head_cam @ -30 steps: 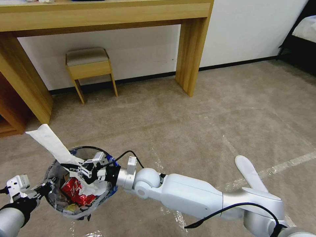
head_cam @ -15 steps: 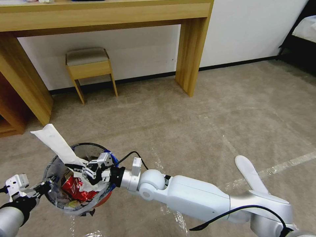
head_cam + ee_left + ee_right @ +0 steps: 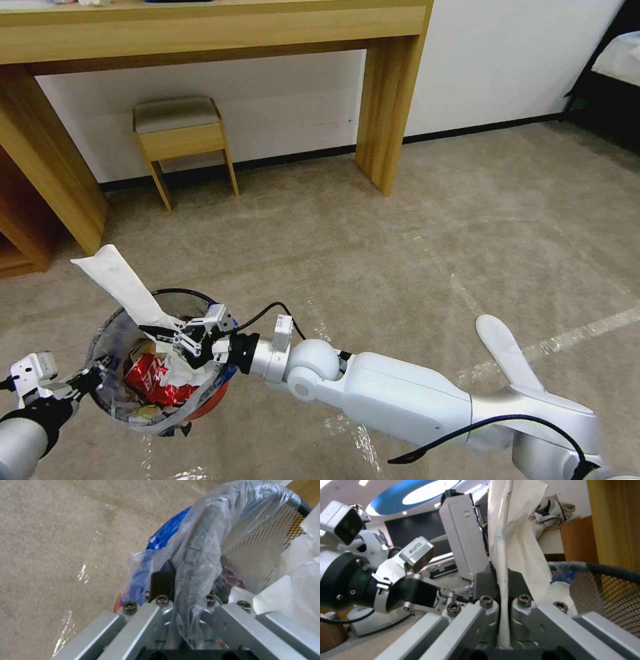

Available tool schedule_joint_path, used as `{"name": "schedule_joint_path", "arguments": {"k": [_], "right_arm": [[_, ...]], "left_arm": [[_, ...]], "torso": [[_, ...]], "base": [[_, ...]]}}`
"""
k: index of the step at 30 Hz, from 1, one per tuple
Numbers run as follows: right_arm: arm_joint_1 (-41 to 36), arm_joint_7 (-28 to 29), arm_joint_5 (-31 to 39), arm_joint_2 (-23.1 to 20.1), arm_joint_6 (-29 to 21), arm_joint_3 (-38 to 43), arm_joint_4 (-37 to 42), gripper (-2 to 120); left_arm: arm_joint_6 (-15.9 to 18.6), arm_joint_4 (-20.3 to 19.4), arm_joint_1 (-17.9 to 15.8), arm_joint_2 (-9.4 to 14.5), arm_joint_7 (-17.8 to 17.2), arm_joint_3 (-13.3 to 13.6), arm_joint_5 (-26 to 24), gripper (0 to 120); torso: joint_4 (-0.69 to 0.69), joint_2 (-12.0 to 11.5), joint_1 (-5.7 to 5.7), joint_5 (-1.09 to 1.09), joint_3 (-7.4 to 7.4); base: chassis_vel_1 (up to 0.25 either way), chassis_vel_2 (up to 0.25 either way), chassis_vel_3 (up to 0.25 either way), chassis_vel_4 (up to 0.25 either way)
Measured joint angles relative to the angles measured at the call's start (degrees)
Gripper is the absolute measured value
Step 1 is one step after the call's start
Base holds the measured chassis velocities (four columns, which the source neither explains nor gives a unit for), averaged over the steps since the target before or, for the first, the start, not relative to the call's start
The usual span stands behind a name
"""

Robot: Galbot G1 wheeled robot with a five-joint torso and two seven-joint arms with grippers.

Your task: Pick up the trash bin and place the garbage on the floor into it.

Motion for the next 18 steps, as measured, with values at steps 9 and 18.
{"name": "schedule_joint_path", "arguments": {"k": [9,18], "right_arm": [[-0.93,-0.18,-0.31,0.11,0.42,-0.08,-0.80,0],[-1.06,-0.41,-0.44,1.77,0.67,-0.88,-2.85,0]], "left_arm": [[0.08,0.21,-0.77,0.18,-0.18,0.25,-0.17,1],[0.15,0.06,-0.64,-0.01,-0.22,0.19,-0.27,1]], "torso": [[-0.01,0.00,0.00,0.00,0.00],[0.00,0.00,0.00,0.00,0.00]], "base": [[0.000,0.000,0.000,0.000],[0.000,0.000,0.000,0.000]]}}
